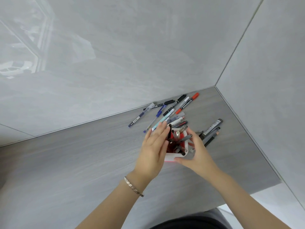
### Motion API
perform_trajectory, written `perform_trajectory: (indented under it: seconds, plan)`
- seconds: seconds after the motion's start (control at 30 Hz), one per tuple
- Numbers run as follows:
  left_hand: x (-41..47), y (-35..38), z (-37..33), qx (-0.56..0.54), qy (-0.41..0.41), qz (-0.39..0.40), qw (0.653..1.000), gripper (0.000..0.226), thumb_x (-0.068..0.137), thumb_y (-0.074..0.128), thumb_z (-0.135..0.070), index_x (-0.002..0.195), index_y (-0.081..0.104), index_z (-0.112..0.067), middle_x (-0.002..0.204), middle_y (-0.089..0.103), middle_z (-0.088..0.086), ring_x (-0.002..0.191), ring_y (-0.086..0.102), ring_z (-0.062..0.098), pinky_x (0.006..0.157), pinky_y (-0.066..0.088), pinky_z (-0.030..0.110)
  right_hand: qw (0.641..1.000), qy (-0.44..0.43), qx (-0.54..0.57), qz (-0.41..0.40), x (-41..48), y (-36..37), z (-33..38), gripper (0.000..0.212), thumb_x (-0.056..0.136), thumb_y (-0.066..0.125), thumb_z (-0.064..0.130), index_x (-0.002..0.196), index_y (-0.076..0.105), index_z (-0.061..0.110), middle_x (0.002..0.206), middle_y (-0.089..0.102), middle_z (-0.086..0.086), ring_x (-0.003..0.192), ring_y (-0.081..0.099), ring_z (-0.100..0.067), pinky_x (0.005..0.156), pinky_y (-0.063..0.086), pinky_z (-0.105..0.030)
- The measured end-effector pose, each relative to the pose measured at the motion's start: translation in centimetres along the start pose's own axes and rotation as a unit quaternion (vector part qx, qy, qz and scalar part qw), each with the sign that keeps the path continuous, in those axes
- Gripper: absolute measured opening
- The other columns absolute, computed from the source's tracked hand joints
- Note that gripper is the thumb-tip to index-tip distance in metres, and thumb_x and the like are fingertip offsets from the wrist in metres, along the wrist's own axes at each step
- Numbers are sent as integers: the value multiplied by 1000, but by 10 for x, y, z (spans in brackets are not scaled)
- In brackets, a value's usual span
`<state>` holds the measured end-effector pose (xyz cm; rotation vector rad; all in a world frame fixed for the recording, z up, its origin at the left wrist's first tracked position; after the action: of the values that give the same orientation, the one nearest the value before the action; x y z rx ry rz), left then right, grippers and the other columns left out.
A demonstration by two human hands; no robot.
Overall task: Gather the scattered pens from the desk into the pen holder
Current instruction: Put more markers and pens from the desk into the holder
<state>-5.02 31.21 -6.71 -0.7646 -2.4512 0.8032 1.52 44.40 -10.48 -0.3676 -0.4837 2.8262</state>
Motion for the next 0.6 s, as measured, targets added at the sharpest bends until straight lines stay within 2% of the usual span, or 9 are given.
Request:
perform_trajectory:
  seconds: [0.1,0.17,0.2,0.27,0.33,0.4,0.47,0.53,0.6]
  plan:
    - [-1,3,-7,28,5,49,998,50,96,18,-41,142,17,-23,150,10,-13,140,8,-3,117,12,29,1000,-4,10,26,7,3,10,86,58,85,16,126,34,34,130,45,12,119,44,5,99,36,-17]
    - [3,-1,-11,-71,-27,94,993,50,92,23,-40,140,11,-34,149,24,-21,137,22,-2,113,22,23,999,-16,20,45,11,7,18,80,56,85,11,120,42,31,116,56,15,107,52,12,89,41,-8]
    - [6,-4,-14,-131,-47,102,985,49,91,24,-40,139,11,-39,146,33,-20,135,28,-1,111,25,19,999,-17,22,46,13,8,20,81,54,86,13,120,43,30,113,58,17,105,54,11,89,44,-9]
    - [11,-12,-19,-219,-72,68,971,44,93,26,-37,135,16,-43,144,36,-16,134,29,-3,108,25,11,999,-18,26,38,12,7,28,82,48,88,22,118,46,32,109,63,19,104,57,8,94,48,-21]
    - [14,-19,-18,-262,-100,-7,960,38,95,29,-28,131,24,-41,141,37,-16,133,30,-6,105,26,7,999,-23,33,19,4,-2,38,73,45,89,19,106,52,38,99,67,27,96,60,11,87,51,-19]
    - [13,-21,-12,-241,-139,-73,958,35,95,35,-22,126,33,-37,132,43,-21,125,40,-8,104,33,12,997,-38,64,-15,-7,-23,45,63,50,85,-6,90,54,32,81,67,36,79,61,19,71,49,-5]
    - [13,-10,-5,-175,-180,-80,965,30,93,44,-13,120,44,-26,118,51,-18,112,50,-4,102,41,25,995,-38,75,-49,-17,-49,49,60,54,79,-15,86,52,29,76,69,33,73,59,22,68,47,-2]
    - [17,18,-3,-109,-219,0,970,27,90,51,-12,116,50,-17,113,55,-7,106,53,6,97,45,36,992,-44,86,-76,-24,-80,35,61,54,82,-10,94,56,27,86,72,22,82,64,14,74,52,-10]
    - [22,55,-6,-31,-231,108,966,30,87,55,-21,117,50,-17,119,56,-1,106,55,14,94,46,36,993,-44,70,-89,-31,-105,26,69,49,90,13,109,57,21,104,71,9,96,66,-2,84,54,-19]
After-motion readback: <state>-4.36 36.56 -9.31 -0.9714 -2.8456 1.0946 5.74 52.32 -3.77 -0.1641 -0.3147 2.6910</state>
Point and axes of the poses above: each hand's wrist, its own x-axis towards the middle knuckle, its own y-axis out of the palm, z = x × y, the point moved 6 cm from there along x, towards the middle knuckle
